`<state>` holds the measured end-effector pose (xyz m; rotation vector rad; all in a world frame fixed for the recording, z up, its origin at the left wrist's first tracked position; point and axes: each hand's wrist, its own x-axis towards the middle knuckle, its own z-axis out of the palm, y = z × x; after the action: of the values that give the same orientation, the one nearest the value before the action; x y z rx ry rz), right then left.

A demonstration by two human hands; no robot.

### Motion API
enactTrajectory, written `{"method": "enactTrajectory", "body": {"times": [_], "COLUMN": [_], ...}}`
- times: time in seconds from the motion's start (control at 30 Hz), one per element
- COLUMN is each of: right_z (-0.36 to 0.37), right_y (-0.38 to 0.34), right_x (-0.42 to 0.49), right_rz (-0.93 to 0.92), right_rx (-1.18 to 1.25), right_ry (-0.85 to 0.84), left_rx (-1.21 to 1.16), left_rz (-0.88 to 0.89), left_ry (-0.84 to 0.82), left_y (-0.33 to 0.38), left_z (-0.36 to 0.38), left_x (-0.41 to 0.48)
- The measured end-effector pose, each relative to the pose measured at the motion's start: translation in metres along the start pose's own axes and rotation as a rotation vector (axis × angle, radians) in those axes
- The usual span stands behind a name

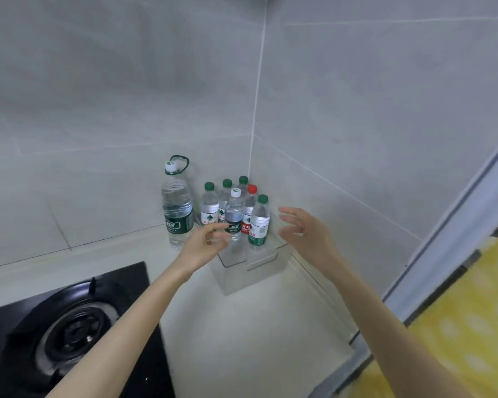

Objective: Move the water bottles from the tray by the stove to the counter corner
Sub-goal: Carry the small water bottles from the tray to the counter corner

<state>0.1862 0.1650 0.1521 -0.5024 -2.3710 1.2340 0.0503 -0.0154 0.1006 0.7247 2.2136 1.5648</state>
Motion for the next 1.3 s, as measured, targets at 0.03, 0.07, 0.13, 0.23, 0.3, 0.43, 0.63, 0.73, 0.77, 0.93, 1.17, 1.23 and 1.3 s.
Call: {"method": "enactTrajectory", "body": {"times": [0.03, 0.07, 0.13, 0.23, 0.3, 0.43, 0.63, 0.73, 0.77, 0.93, 1.17, 1.23, 1.3], "right_z": [0.004, 0.007, 0.015, 0.028, 0.036, 0.048, 0.069, 0.081, 0.084, 0.09, 0.088, 0.085, 0.082], "right_y": [0.008, 0.014, 0.026, 0.048, 0.063, 0.083, 0.114, 0.126, 0.129, 0.139, 0.138, 0.133, 0.128], "right_x": [0.016, 0.026, 0.049, 0.084, 0.11, 0.148, 0.2, 0.218, 0.221, 0.225, 0.214, 0.21, 0.209], "right_rz": [0.015, 0.023, 0.028, 0.018, 0.028, 0.011, 0.038, 0.046, 0.05, -0.02, -0.085, -0.099, -0.118], "right_rx": [0.012, 0.015, -0.008, -0.124, -0.169, -0.184, -0.2, -0.207, -0.201, -0.187, -0.214, -0.201, -0.186], "right_ry": [-0.01, -0.011, -0.006, -0.004, -0.007, 0.008, -0.035, -0.045, -0.035, 0.044, 0.056, 0.032, 0.003], "left_rx": [0.023, 0.062, 0.2, 0.403, 0.485, 0.596, 0.69, 0.69, 0.683, 0.679, 0.685, 0.681, 0.683], "left_rz": [-0.016, -0.019, 0.003, -0.006, -0.069, -0.202, -0.299, -0.302, -0.296, -0.281, -0.291, -0.293, -0.301], "left_ry": [0.017, 0.029, 0.031, 0.005, 0.002, -0.04, -0.043, -0.023, -0.015, 0.029, 0.029, 0.027, 0.017], "left_y": [-0.011, -0.02, -0.041, -0.066, -0.079, -0.096, -0.105, -0.109, -0.111, -0.116, -0.112, -0.112, -0.11], "left_z": [0.003, 0.005, 0.01, 0.02, 0.028, 0.038, 0.052, 0.053, 0.051, 0.053, 0.053, 0.053, 0.052], "left_x": [0.012, 0.017, 0.031, 0.046, 0.058, 0.063, 0.066, 0.066, 0.066, 0.065, 0.066, 0.065, 0.065]}}
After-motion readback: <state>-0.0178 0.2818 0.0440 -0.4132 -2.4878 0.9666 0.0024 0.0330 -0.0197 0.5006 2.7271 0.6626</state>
